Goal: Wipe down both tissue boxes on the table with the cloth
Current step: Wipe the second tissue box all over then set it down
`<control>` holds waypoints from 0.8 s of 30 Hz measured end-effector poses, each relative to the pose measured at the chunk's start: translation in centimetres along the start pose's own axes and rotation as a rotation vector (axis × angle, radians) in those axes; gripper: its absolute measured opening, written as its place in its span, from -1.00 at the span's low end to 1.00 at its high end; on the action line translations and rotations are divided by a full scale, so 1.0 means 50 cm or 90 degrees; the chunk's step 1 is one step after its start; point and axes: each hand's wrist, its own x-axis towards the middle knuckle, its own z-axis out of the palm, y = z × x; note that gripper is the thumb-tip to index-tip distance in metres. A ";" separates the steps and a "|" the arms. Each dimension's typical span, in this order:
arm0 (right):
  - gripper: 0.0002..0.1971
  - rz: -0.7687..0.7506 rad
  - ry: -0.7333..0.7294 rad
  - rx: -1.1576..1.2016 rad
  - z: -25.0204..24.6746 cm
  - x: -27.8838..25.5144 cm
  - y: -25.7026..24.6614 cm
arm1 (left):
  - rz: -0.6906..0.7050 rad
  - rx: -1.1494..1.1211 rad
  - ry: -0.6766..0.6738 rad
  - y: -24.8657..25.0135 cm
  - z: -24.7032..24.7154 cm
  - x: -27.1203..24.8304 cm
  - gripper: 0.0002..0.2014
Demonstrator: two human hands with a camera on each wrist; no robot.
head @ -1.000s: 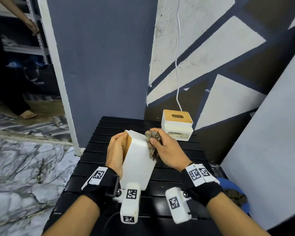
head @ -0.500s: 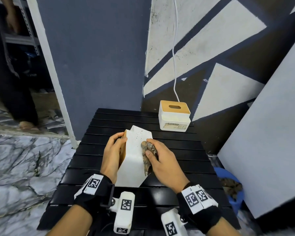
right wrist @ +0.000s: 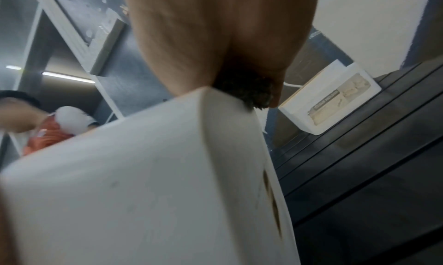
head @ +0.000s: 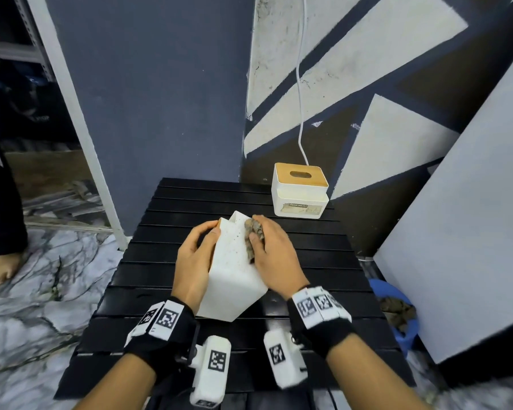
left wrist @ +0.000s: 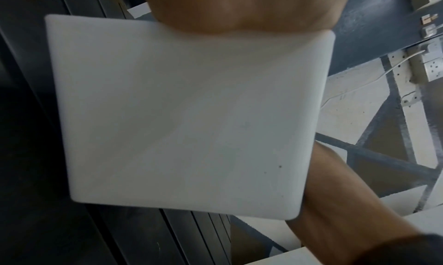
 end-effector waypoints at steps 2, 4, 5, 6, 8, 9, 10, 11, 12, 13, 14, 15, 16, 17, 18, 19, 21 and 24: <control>-0.60 0.029 -0.007 0.006 -0.002 0.041 0.011 | 0.001 0.009 0.004 -0.002 0.004 0.002 -0.85; -0.61 0.043 -0.012 0.008 -0.002 0.060 0.017 | 0.001 0.020 0.011 -0.005 0.003 0.004 -0.85; -0.61 0.043 -0.013 0.009 -0.001 0.061 0.017 | 0.003 0.027 0.014 -0.007 0.001 0.005 -0.85; -0.60 0.039 -0.013 0.012 -0.001 0.054 0.015 | 0.003 0.033 0.017 -0.009 -0.001 0.006 -0.85; -0.61 0.019 -0.008 0.022 -0.002 0.026 0.007 | 0.004 0.038 0.025 -0.009 -0.005 0.006 -0.85; -0.62 0.000 -0.002 0.024 -0.002 0.004 0.001 | 0.005 0.037 0.028 -0.008 -0.007 0.006 -0.85; -0.63 -0.020 0.003 0.022 -0.002 -0.023 -0.005 | 0.006 0.037 0.028 -0.008 -0.009 0.006 -0.84; -0.63 -0.039 0.005 0.019 -0.003 -0.053 -0.012 | 0.007 0.035 0.027 -0.008 -0.011 0.006 -0.84; -0.62 -0.053 0.002 0.014 -0.003 -0.084 -0.019 | 0.008 0.034 0.026 -0.008 -0.013 0.006 -0.83; -0.60 -0.063 -0.007 0.007 -0.002 -0.111 -0.025 | 0.008 0.033 0.023 -0.007 -0.015 0.006 -0.83; -0.58 -0.071 -0.015 -0.003 -0.002 -0.131 -0.028 | 0.009 0.034 0.018 -0.007 -0.017 0.006 -0.83; -0.57 -0.077 -0.021 -0.013 -0.001 -0.141 -0.028 | 0.010 0.033 0.014 -0.007 -0.017 0.005 -0.82; -0.57 -0.079 -0.025 -0.017 -0.001 -0.140 -0.027 | 0.009 0.031 0.012 -0.006 -0.017 0.005 -0.82; -0.58 -0.078 -0.025 -0.013 -0.003 -0.129 -0.027 | 0.009 0.028 0.012 -0.005 -0.016 0.004 -0.82; -0.60 -0.075 -0.023 -0.007 -0.004 -0.108 -0.026 | 0.010 0.025 0.011 -0.002 -0.015 0.003 -0.82; -0.61 -0.070 -0.021 -0.005 -0.005 -0.081 -0.024 | 0.010 0.023 0.011 -0.001 -0.014 0.002 -0.82; -0.61 -0.043 -0.034 -0.022 -0.005 -0.013 -0.012 | 0.009 0.022 0.012 0.002 -0.012 0.001 -0.82; -0.56 0.010 -0.081 -0.047 -0.005 0.081 0.007 | 0.008 0.037 0.012 0.002 -0.011 0.002 -0.83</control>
